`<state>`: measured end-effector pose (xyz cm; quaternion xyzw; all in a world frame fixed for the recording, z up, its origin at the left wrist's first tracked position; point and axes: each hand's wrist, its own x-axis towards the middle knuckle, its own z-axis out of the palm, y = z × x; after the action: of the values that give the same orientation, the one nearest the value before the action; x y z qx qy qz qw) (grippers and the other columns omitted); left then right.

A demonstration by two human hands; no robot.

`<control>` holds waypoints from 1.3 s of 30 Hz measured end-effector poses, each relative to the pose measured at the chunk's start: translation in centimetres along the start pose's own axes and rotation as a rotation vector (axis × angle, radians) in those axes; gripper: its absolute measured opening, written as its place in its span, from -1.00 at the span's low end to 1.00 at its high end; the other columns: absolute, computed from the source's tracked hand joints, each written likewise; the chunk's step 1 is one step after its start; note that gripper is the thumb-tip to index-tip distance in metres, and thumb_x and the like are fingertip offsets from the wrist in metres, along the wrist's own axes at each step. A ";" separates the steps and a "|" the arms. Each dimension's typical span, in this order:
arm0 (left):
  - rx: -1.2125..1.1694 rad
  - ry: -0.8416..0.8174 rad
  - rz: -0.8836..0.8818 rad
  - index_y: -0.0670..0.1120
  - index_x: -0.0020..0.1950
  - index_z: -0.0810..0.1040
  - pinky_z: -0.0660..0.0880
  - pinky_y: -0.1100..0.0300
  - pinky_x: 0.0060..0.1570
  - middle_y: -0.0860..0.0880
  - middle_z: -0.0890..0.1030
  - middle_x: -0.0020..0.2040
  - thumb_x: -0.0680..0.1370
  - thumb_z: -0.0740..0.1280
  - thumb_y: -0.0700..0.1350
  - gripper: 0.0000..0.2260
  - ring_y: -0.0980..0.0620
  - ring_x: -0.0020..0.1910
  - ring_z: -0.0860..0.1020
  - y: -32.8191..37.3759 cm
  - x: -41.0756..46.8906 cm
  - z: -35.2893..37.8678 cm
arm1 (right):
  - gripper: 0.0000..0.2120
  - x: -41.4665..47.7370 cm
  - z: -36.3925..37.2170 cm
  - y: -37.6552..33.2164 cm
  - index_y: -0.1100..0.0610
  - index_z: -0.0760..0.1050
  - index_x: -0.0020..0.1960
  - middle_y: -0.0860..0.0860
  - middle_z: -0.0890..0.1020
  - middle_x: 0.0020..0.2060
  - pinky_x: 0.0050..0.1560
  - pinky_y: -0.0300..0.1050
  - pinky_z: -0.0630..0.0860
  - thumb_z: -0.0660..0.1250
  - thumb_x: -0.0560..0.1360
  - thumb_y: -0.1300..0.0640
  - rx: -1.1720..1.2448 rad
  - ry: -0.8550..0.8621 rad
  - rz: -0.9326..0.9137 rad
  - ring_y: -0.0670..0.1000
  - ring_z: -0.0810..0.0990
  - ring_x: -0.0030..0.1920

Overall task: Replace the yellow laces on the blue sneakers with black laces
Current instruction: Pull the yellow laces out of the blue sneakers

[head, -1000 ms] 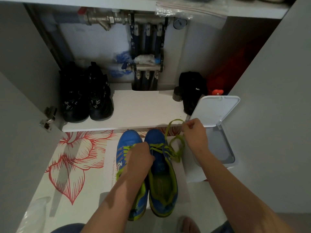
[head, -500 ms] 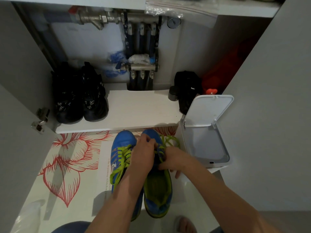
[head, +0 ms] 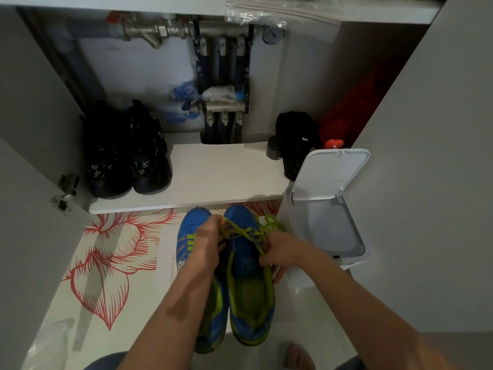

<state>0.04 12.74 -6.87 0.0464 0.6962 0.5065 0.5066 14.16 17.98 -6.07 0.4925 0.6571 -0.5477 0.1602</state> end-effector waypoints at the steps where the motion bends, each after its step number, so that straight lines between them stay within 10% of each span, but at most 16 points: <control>1: 0.228 0.023 0.120 -0.11 -0.16 0.45 0.42 0.14 -0.15 -0.06 0.53 -0.24 0.56 0.20 -0.16 -0.88 -0.01 -0.23 0.50 -0.3 -0.1 0.2 | -0.82 0.0 0.1 -0.1 0.14 0.35 -0.21 0.13 0.51 -0.26 -0.17 0.07 0.63 0.30 0.50 0.31 -0.013 0.002 -0.002 0.18 0.60 -0.19; 6: 1.252 0.030 0.682 -0.05 0.20 0.46 0.44 0.08 0.07 -0.09 0.51 0.13 0.57 0.25 -0.05 -0.77 -0.07 0.17 0.43 -2.9 0.2 0.9 | -0.83 0.1 0.3 -0.4 0.13 0.35 -0.19 0.13 0.50 -0.23 -0.05 0.10 0.61 0.29 0.50 0.32 -0.044 0.006 -0.013 0.21 0.60 -0.08; 14: 1.386 0.014 0.659 -0.01 0.19 0.58 0.40 0.13 0.11 -0.10 0.50 0.15 0.58 0.25 -0.07 -0.78 -0.07 0.21 0.40 -3.7 1.2 0.9 | -0.83 0.2 0.3 -0.3 0.12 0.35 -0.18 0.16 0.52 -0.17 -0.22 0.00 0.61 0.29 0.51 0.30 -0.063 -0.004 -0.010 0.15 0.59 -0.13; 22: 0.488 -0.001 0.519 -0.23 0.03 0.58 0.36 0.49 -0.26 -0.02 0.56 -0.06 0.59 0.24 -0.20 -0.84 0.07 -0.05 0.51 -0.3 0.8 0.4 | -0.88 -0.1 0.1 -0.3 0.19 0.37 -0.03 0.20 0.53 -0.07 -0.15 0.08 0.62 0.31 0.51 0.27 -0.016 -0.027 0.030 0.16 0.58 -0.11; 27: 1.023 -0.050 0.736 -0.07 0.13 0.55 0.46 0.12 0.12 0.00 0.64 0.02 0.53 0.30 -0.23 -0.80 0.01 0.06 0.56 -2.7 1.1 0.6 | -0.82 0.0 0.4 -0.7 0.23 0.36 0.07 0.25 0.53 0.00 -0.17 0.03 0.60 0.30 0.51 0.26 -0.057 -0.021 0.043 0.16 0.58 -0.10; 33: 1.302 0.006 0.762 -0.01 0.22 0.47 0.24 0.12 0.31 -0.01 0.62 0.05 0.55 0.28 -0.13 -0.75 -0.02 0.16 0.45 -3.4 1.5 1.3 | -0.79 0.0 0.3 -0.6 0.17 0.34 0.11 0.23 0.55 0.04 -0.24 -0.04 0.61 0.30 0.52 0.26 -0.069 -0.032 0.020 0.14 0.58 -0.07; 39: 0.098 0.064 0.392 -0.15 0.21 0.46 0.48 0.25 -0.06 -0.08 0.56 -0.01 0.53 0.32 -0.27 -0.75 0.09 -0.15 0.52 0.2 -0.4 0.3 | -0.88 -0.1 0.1 -0.3 0.20 0.38 0.00 0.19 0.52 -0.10 -0.03 0.18 0.59 0.31 0.50 0.27 0.007 -0.035 0.038 0.20 0.58 -0.08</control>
<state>0.36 12.80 -6.49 0.1894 0.7135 0.5620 0.3731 13.94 17.84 -5.90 0.4958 0.6428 -0.5554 0.1802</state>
